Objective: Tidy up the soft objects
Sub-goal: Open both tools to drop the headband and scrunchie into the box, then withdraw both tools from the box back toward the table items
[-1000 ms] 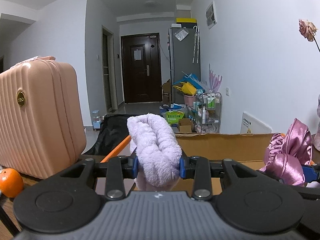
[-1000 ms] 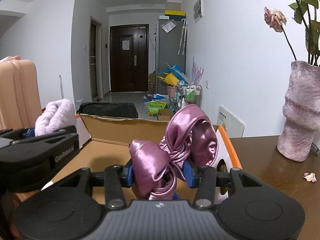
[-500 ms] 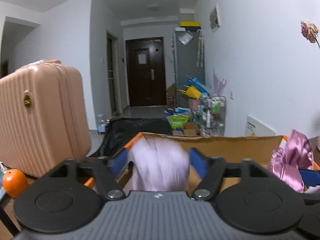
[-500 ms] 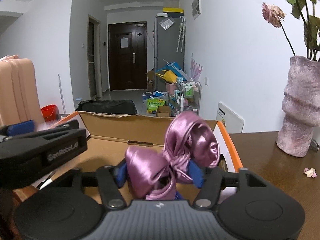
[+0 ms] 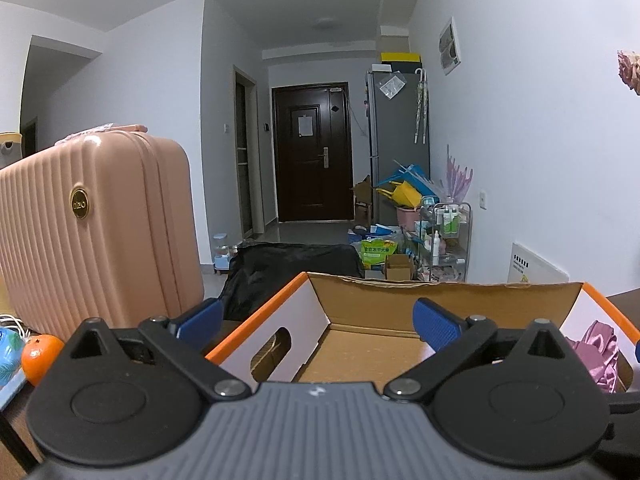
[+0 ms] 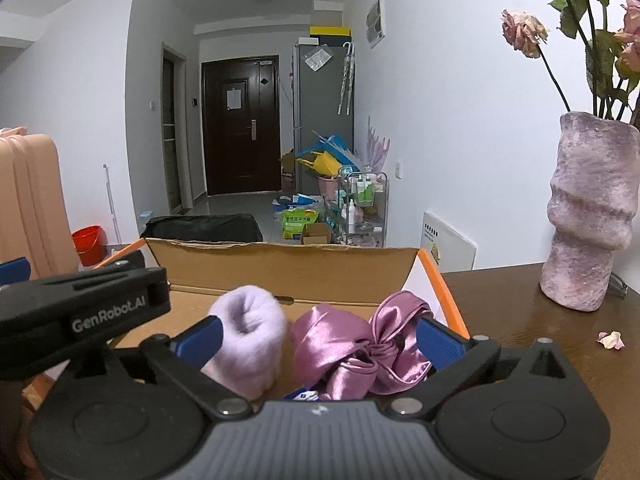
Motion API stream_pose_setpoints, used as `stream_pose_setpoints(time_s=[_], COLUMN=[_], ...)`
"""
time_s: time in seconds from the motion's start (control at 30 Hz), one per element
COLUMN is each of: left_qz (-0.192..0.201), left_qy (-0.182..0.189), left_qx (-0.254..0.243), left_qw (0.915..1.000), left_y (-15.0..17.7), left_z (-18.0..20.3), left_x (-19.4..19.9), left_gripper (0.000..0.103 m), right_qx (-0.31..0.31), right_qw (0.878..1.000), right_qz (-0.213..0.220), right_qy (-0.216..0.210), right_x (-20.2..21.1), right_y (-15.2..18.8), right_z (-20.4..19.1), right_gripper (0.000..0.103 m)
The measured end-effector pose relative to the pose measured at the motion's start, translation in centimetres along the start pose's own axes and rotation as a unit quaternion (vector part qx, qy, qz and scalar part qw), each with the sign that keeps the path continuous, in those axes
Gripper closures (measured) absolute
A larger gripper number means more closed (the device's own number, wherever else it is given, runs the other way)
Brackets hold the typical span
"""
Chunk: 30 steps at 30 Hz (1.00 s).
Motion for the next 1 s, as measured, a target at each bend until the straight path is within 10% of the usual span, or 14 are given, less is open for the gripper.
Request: stream_pose_setpoints(time_s=[1.0], left_qz=[0.027], left_qy=[0.001], left_qx=[-0.018], left_qw=[0.9995], left_y=[0.6], left_z=[0.4], left_x=[4.5], left_gripper=[0.0], right_qx=[0.013], right_qw=[1.0], right_qz=[0.019], right_qy=[0.017], right_x=[4.4], right_y=[1.6], right_z=[2.3], right_gripper=[0.0])
Point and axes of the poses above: each gripper's, at about its wrist camera, not at the fingertips, and x roughly against the way its jaws point, z to its right, y to its underside, the point moved 9 cm from there along -x, roughly the way its jaws point, and after that the axes turned 9 degrees about y, right-handed, at the moved point
